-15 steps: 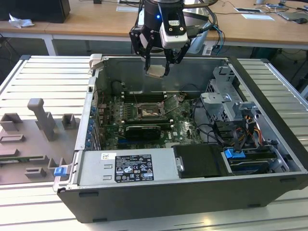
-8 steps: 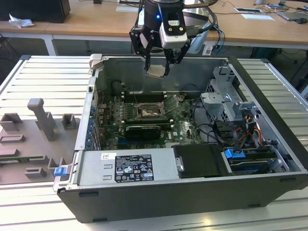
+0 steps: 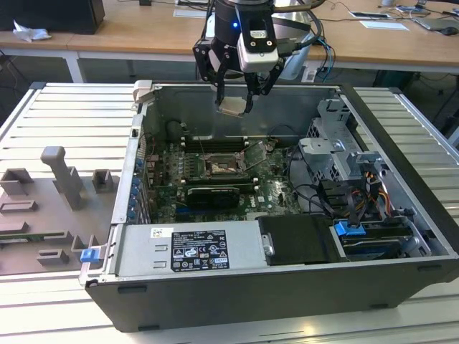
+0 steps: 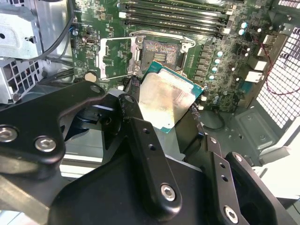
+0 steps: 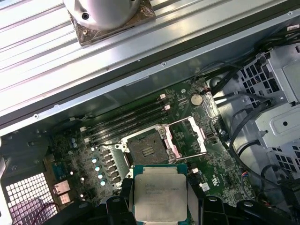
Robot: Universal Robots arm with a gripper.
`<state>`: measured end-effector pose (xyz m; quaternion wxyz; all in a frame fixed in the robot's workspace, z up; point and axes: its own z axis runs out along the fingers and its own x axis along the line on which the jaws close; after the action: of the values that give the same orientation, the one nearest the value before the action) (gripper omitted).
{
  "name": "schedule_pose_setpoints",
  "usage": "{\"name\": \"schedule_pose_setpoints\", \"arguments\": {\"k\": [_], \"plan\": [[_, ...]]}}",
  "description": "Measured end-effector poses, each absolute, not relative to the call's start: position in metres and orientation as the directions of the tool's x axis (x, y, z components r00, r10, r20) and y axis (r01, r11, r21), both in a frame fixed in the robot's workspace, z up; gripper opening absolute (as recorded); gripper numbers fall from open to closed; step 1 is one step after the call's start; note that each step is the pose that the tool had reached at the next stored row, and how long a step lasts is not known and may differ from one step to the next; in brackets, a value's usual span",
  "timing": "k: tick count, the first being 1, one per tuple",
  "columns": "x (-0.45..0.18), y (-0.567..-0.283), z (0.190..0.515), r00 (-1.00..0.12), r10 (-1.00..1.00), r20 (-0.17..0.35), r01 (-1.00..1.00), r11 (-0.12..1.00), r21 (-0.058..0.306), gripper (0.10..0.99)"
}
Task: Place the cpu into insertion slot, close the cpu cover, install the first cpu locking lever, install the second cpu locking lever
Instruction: 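Place the cpu into insertion slot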
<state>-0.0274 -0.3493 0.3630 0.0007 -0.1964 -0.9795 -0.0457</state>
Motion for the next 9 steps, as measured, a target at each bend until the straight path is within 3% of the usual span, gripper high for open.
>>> {"name": "schedule_pose_setpoints", "arguments": {"k": [9], "plan": [[-0.0274,-0.3494,0.3629,-0.906,0.422,0.019,0.422,0.902,0.088,0.541]]}}
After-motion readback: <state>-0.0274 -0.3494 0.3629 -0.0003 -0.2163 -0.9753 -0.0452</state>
